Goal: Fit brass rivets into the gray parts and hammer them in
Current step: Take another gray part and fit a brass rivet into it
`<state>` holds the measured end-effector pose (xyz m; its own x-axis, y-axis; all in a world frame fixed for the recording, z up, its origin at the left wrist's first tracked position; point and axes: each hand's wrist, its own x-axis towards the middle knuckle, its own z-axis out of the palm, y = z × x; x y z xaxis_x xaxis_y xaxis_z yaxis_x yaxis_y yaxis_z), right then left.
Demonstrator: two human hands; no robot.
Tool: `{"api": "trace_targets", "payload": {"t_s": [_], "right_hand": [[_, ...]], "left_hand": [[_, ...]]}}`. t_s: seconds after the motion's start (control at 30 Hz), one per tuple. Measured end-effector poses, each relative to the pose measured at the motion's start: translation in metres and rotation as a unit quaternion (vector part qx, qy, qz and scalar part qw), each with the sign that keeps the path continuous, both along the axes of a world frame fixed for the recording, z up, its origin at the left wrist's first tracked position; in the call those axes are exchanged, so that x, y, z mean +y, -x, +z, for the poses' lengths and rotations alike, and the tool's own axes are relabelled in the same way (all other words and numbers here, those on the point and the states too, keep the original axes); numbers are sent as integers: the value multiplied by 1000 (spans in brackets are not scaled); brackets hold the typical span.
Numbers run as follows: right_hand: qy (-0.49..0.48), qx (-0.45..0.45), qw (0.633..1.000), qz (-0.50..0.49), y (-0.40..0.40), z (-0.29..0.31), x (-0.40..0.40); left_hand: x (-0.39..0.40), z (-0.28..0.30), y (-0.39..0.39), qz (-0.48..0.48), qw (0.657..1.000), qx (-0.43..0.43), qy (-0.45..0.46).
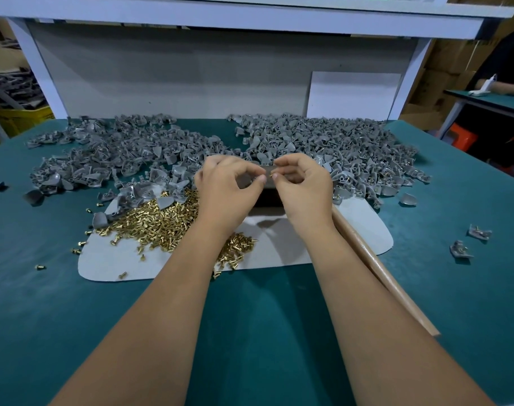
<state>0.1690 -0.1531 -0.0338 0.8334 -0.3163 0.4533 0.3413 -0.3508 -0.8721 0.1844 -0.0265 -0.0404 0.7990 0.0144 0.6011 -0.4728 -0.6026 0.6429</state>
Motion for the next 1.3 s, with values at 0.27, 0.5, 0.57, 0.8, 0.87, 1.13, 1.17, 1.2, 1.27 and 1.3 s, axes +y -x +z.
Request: {"api": "trace_targets", "payload": {"t_s": [0.27,0.5,0.57,0.8,0.87,1.13,1.17,1.2,1.27,1.3], "right_hand": [[11,14,1000,0,-1,-2,3],[-15,22,1000,8,-2,-2,3],[-27,26,999,17,-3,-2,3],[-37,59,997,25,-4,-3,2],[-44,61,997,26,-4,-3,1],[41,42,997,-56,-8,-4,-5],[48,44,997,-50,-8,-4,-4],[57,44,996,-43,-9,-4,-3],[88,42,994,-37,-11,-4,-1],[102,42,993,-36,-12,-4,-1]], "left_hand": [[-1,-3,-2,3,999,-46,-29],[-1,-4,-3,12,997,-65,-48],[-1,-4,-4,15,997,-63,-45],[-2,-5,-3,9,998,-59,-37],[-2,-5,-3,9,998,-51,-30],[9,-10,-11,26,993,113,-18],[9,-10,-11,18,993,118,-16],[8,-10,-12,11,992,122,-15],[7,-10,-12,13,992,124,-16],[7,-10,-12,17,992,126,-18]]}}
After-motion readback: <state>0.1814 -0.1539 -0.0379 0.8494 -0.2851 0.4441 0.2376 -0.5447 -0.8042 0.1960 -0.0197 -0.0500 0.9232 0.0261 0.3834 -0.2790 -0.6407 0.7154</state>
